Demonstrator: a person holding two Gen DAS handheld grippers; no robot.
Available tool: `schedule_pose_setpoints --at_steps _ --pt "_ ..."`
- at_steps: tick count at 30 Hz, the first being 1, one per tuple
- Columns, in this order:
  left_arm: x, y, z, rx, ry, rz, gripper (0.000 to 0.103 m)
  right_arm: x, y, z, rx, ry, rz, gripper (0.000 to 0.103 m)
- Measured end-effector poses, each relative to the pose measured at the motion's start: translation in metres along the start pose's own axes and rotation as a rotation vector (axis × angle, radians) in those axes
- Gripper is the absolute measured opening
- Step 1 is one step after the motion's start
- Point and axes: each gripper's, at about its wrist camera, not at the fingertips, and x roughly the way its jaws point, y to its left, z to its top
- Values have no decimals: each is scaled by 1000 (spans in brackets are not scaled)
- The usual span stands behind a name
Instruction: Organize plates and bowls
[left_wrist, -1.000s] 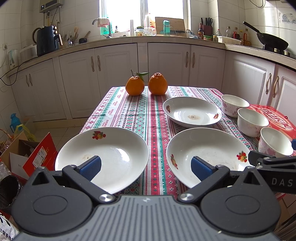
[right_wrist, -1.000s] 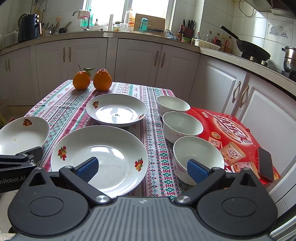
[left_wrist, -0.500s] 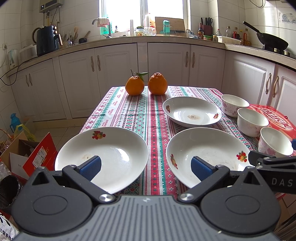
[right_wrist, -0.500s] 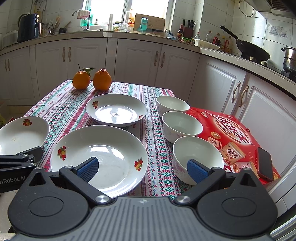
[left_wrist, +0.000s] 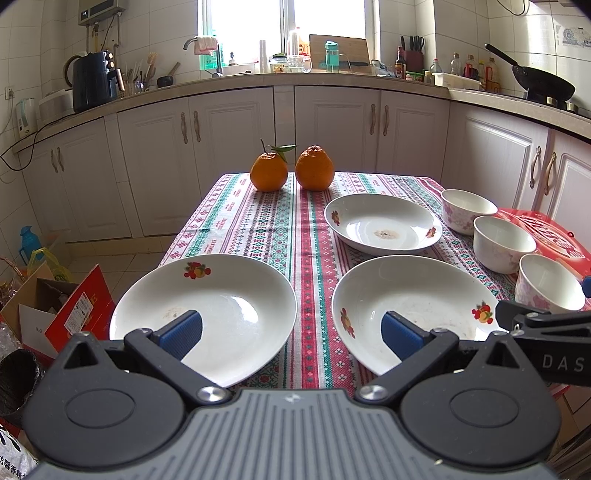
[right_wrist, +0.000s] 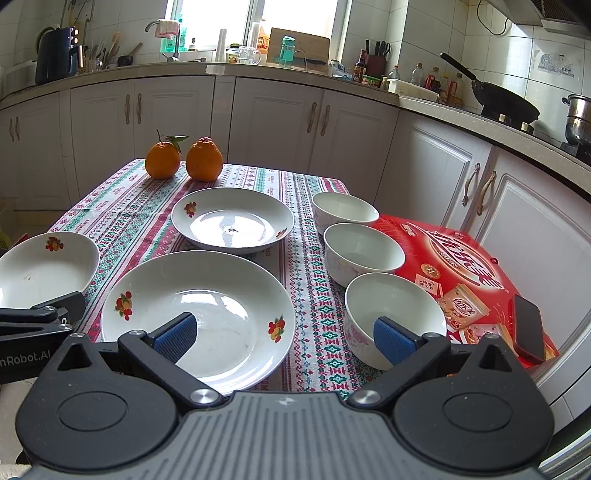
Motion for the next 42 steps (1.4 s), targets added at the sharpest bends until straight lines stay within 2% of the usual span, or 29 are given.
schedule_pose_setpoints --at_steps 8,21,29,33,37,39,42 --pt "0 3 3 -5 6 -6 102 2 4 6 -26 2 15 103" --pt "4 24 11 -34 3 18 102 18 12 28 -54 21 134 103" --pt "9 46 12 -7 -12 28 102 28 10 62 -13 -9 271 103" --pt "8 63 9 10 -34 0 102 35 23 76 -71 -31 312 103" --pt "11 83 3 7 15 -44 102 45 38 82 -108 -32 419 103" --pt "12 92 -3 3 46 -61 102 54 45 84 -113 -4 480 103" --pt "12 104 -15 12 78 -77 102 70 59 86 -133 39 520 103"
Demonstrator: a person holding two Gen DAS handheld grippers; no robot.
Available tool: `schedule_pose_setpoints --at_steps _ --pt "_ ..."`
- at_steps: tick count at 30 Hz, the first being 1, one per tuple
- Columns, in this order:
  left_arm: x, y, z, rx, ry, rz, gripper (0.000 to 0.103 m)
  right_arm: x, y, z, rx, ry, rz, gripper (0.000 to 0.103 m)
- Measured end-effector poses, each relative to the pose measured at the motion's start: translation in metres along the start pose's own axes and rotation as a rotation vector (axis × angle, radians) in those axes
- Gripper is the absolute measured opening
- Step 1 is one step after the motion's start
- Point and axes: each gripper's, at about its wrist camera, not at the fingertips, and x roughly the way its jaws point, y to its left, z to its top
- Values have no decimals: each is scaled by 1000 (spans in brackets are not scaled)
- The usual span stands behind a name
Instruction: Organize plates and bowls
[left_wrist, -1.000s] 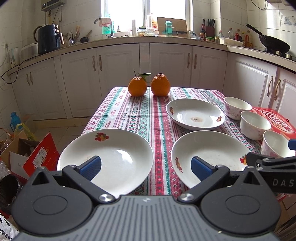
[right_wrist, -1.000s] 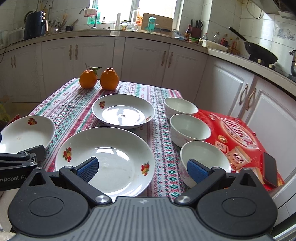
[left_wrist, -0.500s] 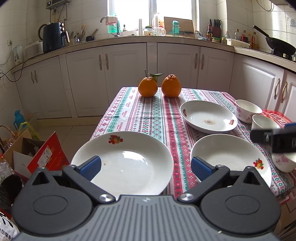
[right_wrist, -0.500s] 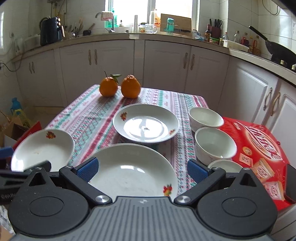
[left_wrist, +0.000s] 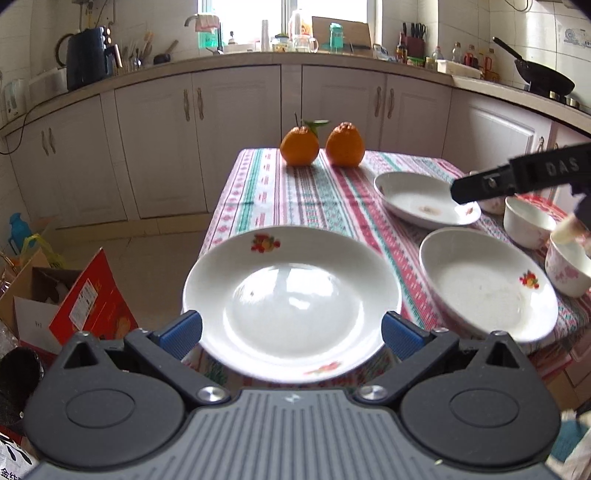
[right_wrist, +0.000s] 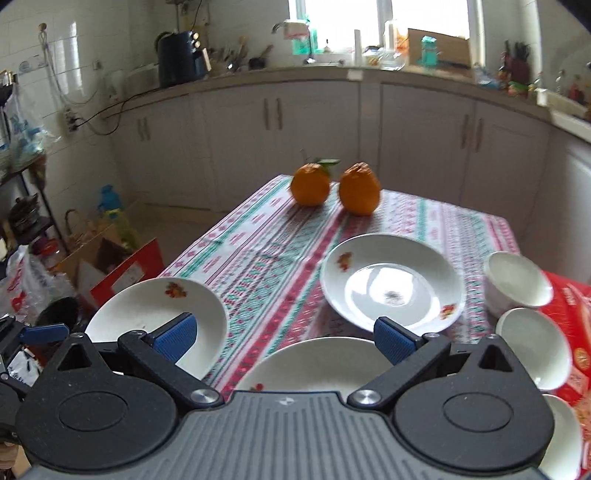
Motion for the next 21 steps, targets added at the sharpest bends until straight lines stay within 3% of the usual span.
schedule_pose_setpoints --at_steps 6,21 --pt "5 13 -16 28 49 -18 102 30 11 3 -40 66 29 103" --pt "37 22 -21 53 104 -89 102 90 29 11 -108 218 198 103"
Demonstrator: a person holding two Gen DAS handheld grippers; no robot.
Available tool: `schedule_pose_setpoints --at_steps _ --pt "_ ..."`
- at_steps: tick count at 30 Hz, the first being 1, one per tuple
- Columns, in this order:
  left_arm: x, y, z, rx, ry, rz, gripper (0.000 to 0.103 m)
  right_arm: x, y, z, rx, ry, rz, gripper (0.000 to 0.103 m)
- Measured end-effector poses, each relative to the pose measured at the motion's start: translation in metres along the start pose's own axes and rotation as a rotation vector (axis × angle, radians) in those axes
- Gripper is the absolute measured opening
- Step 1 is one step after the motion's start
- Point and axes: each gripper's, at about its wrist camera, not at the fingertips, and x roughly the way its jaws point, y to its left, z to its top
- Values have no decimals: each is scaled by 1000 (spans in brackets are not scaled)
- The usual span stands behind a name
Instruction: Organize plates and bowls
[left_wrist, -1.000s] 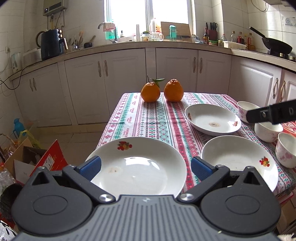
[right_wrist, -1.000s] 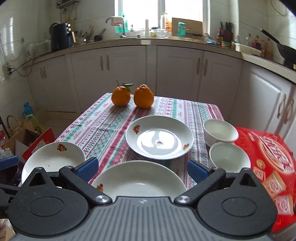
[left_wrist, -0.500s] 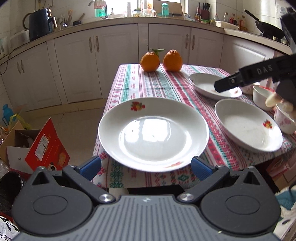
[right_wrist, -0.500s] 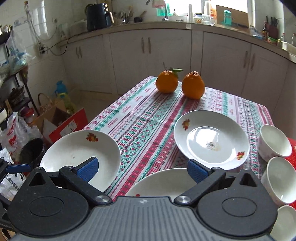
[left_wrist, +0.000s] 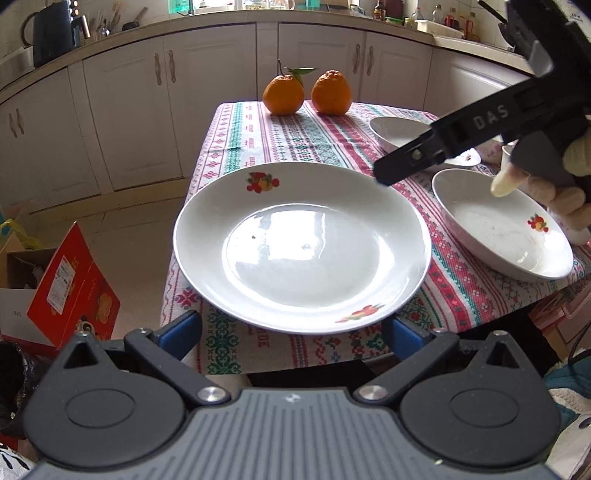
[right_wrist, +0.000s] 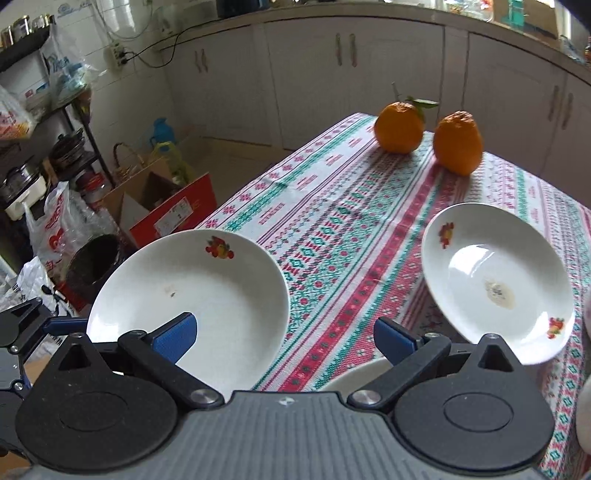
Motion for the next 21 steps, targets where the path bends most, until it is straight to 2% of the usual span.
schedule_pose_setpoints --at_steps 7,12,15,21 --pt "9 0 -1 26 5 2 103 35 3 8 -3 122 93 103" --pt "9 1 -2 37 -9 -13 103 52 9 11 -20 207 111 103" --pt "9 2 -1 42 -5 -20 103 56 13 13 -49 219 104 103" --pt "7 3 -3 52 -15 -30 103 59 10 19 -20 244 98 103"
